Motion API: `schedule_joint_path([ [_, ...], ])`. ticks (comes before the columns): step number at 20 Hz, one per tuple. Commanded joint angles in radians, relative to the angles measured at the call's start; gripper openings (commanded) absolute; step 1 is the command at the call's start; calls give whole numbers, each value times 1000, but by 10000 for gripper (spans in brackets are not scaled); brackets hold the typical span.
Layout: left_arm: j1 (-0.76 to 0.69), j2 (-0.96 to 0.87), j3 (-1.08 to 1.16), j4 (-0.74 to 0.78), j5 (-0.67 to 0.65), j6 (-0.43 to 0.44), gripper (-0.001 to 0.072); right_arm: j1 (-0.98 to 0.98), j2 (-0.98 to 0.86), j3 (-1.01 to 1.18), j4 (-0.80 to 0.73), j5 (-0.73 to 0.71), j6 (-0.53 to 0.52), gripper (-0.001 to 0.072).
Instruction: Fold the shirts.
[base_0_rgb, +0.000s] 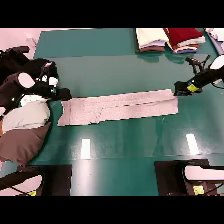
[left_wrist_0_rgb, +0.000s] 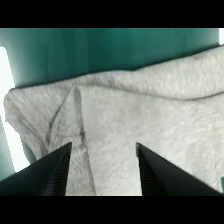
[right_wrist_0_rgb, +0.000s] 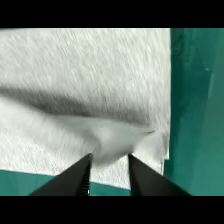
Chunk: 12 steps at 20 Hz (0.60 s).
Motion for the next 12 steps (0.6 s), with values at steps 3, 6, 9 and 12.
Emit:
schedule_joint_path([
  [3, 0, -26, 51, -50, -24, -5, 475, -116, -91, 51, 195, 49, -138, 543],
  [6, 0, -26, 50, -145, -37, 16, 33, -211, -92, -39, 198, 46, -193, 599],
  [9, -14, -27, 50, -215, -6, 22, 21, -302, -119, -129, 256, 24, -260, 591],
  [12, -101, -31, 39, -217, 71, 7, 20, -310, -179, -169, 380, 31, -308, 507],
])
